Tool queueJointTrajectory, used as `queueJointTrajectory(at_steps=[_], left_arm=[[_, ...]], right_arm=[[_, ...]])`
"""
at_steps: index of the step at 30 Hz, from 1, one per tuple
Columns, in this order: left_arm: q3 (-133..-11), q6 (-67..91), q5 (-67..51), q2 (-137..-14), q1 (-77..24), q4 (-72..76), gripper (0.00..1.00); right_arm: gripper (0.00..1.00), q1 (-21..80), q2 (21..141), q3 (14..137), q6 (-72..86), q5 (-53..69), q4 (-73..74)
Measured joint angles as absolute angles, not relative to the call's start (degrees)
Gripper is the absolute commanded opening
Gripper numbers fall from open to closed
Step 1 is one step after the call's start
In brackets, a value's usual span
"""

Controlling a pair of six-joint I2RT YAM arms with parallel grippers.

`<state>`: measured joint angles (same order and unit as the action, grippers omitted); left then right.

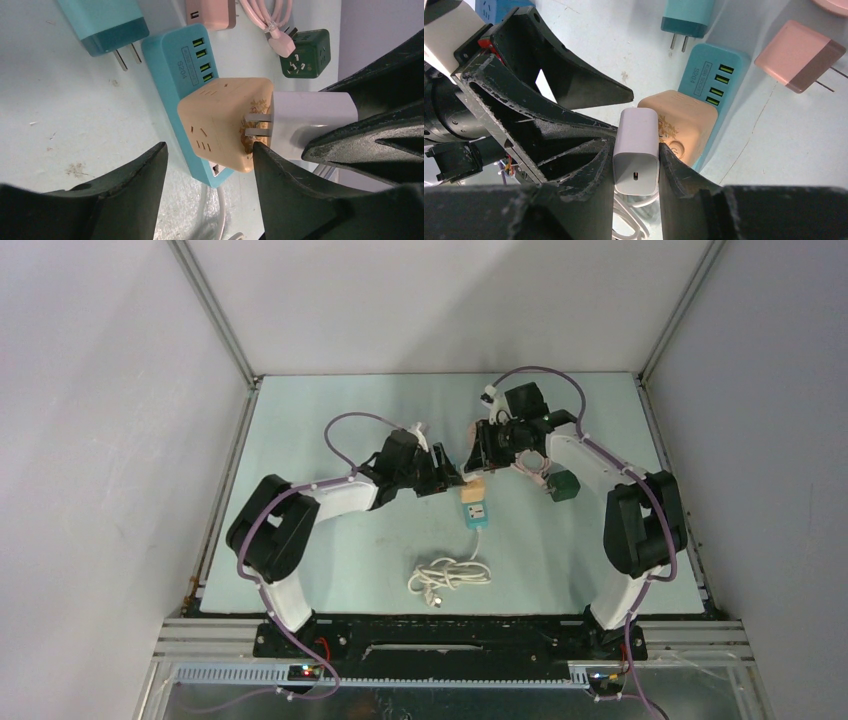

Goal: Insert the plug
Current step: Insert the plug into the socket.

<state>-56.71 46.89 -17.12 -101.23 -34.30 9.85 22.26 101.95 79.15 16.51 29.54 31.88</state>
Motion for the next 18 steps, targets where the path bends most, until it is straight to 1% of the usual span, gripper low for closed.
queueJointTrajectory(at_steps=[11, 14, 18], left_arm=[[-56.71, 46.54, -16.71, -100.4, -34.15, 11.07, 0.64], [-56.71, 46.57, -16.75, -100.4, -34.15, 11.7, 0.62], [-56.71, 46.54, -16.78, -100.4, -34.15, 11.75, 0.56]], right_arm=[[0.0, 21.28, 100.92, 79.15, 16.47, 29.32, 33.04], [0.0, 20.64, 99.79, 79.15, 16.47, 29.1, 33.63], [0.0, 19.66, 97.91, 79.24, 16.14, 28.99, 34.39]])
